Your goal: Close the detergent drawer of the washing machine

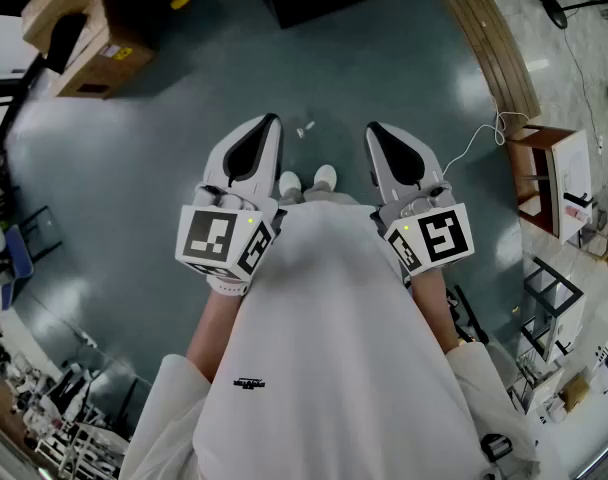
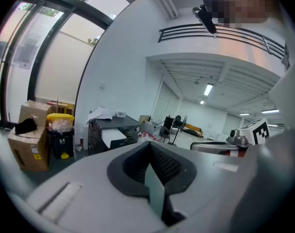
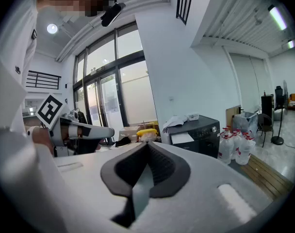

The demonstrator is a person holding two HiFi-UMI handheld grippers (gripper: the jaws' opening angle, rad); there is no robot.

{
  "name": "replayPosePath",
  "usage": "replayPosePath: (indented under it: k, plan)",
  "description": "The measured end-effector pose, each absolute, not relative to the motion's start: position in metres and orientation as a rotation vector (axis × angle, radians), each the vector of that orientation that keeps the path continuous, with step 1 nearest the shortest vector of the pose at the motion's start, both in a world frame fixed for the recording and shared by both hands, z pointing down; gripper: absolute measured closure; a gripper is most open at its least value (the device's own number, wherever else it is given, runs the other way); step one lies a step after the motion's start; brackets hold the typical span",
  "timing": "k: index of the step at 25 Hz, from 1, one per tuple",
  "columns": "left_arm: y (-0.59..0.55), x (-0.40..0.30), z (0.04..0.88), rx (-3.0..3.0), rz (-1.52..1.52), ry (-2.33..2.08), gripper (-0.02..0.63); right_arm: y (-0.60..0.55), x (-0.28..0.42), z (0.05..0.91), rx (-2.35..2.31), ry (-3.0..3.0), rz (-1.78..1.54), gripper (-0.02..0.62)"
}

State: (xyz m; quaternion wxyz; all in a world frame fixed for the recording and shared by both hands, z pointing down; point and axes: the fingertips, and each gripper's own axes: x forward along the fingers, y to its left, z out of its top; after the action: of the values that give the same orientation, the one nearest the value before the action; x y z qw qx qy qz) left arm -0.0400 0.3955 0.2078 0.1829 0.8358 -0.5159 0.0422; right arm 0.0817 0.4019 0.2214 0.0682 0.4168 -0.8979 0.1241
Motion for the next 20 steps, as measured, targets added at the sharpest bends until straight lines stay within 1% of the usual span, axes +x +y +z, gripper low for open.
replayPosePath:
  k: [14,20]
  plan:
    - [0.421,0.01,0.226,2.35,0.199,-1.453,0.589,0.409,0.13,0.225,1.284,-2.755,0.367,0.594]
    - [0.424,0.008,0.224,2.337,0.231,-1.475,0.589,0.41,0.147,0.233,1.307,-2.709,0.356,0.593]
